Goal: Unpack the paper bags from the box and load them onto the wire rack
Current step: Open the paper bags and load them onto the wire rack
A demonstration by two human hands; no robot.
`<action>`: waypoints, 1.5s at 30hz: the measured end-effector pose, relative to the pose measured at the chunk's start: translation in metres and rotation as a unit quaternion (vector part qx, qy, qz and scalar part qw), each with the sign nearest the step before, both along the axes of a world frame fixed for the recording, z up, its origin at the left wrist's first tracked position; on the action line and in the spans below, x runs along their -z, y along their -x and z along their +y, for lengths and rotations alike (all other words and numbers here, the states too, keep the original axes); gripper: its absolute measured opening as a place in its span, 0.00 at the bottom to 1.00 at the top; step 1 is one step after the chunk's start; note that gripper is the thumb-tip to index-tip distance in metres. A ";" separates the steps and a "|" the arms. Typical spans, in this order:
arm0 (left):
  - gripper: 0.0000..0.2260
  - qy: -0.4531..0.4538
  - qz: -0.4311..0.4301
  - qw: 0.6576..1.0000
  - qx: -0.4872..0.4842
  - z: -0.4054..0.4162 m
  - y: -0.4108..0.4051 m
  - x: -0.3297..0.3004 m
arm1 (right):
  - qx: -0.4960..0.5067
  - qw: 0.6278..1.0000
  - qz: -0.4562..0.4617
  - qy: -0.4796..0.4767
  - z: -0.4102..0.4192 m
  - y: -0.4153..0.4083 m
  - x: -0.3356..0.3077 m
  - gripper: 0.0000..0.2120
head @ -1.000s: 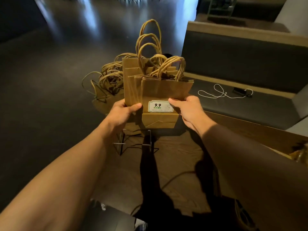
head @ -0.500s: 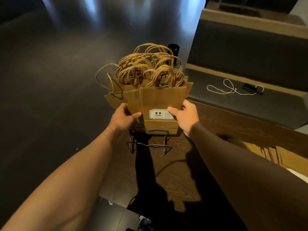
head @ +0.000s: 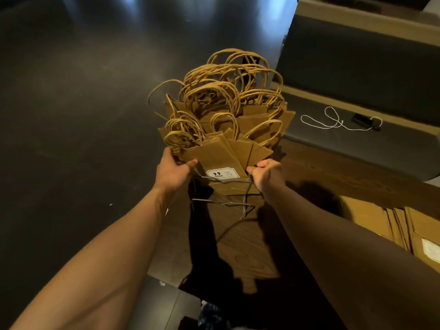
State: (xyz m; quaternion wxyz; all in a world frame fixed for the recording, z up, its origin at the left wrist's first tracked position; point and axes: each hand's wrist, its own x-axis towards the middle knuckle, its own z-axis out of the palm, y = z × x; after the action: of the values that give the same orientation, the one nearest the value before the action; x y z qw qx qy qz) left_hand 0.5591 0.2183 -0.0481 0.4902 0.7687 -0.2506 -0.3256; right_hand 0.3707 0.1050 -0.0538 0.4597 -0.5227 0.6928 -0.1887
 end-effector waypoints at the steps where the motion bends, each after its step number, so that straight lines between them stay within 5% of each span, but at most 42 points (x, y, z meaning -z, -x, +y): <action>1: 0.23 0.000 0.002 1.000 -0.004 0.001 0.000 0.000 | 0.008 1.000 0.017 0.005 0.001 0.000 0.000 0.19; 7: 0.26 0.011 0.009 1.000 -0.001 0.008 -0.004 0.003 | 0.014 0.999 -0.012 0.030 0.007 -0.002 0.000 0.19; 13: 0.25 0.047 0.051 0.998 0.009 0.010 -0.010 0.008 | -0.138 0.986 -0.069 0.065 0.026 -0.006 -0.006 0.23; 17: 0.27 0.039 0.020 0.999 0.015 0.011 -0.013 0.014 | -0.198 0.967 0.086 0.134 0.029 -0.010 -0.012 0.17; 21: 0.23 0.070 0.046 0.996 0.009 0.015 -0.013 0.012 | -0.212 0.953 0.126 0.176 0.025 -0.013 -0.015 0.06; 27: 0.10 0.072 0.048 0.996 -0.020 0.014 -0.017 0.005 | -0.122 0.986 -0.029 0.112 0.021 -0.009 0.002 0.08; 30: 0.10 0.046 0.040 0.998 -0.025 0.012 -0.020 0.008 | -0.128 0.986 -0.013 0.104 0.022 -0.010 0.001 0.03; 32: 0.11 0.035 0.056 0.997 -0.043 0.011 -0.021 0.010 | -0.125 0.988 -0.018 0.084 0.020 -0.013 -0.002 0.12; 38: 0.10 0.054 0.040 0.995 -0.076 0.009 -0.022 -0.001 | -0.085 0.991 -0.067 0.085 0.019 -0.017 -0.005 0.06; 42: 0.08 0.038 0.030 0.995 -0.084 0.008 -0.022 -0.002 | -0.111 0.985 0.094 0.089 0.018 -0.013 -0.005 0.03; 45: 0.13 0.035 0.052 0.992 -0.109 0.012 -0.022 0.004 | -0.127 0.981 0.131 0.070 0.020 -0.010 -0.006 0.02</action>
State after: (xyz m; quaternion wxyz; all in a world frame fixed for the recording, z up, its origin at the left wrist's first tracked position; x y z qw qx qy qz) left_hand 0.5809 0.2305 -0.0519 0.5619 0.7557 -0.1510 -0.3007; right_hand 0.3805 0.1254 -0.0481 0.3477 -0.6575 0.6598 -0.1071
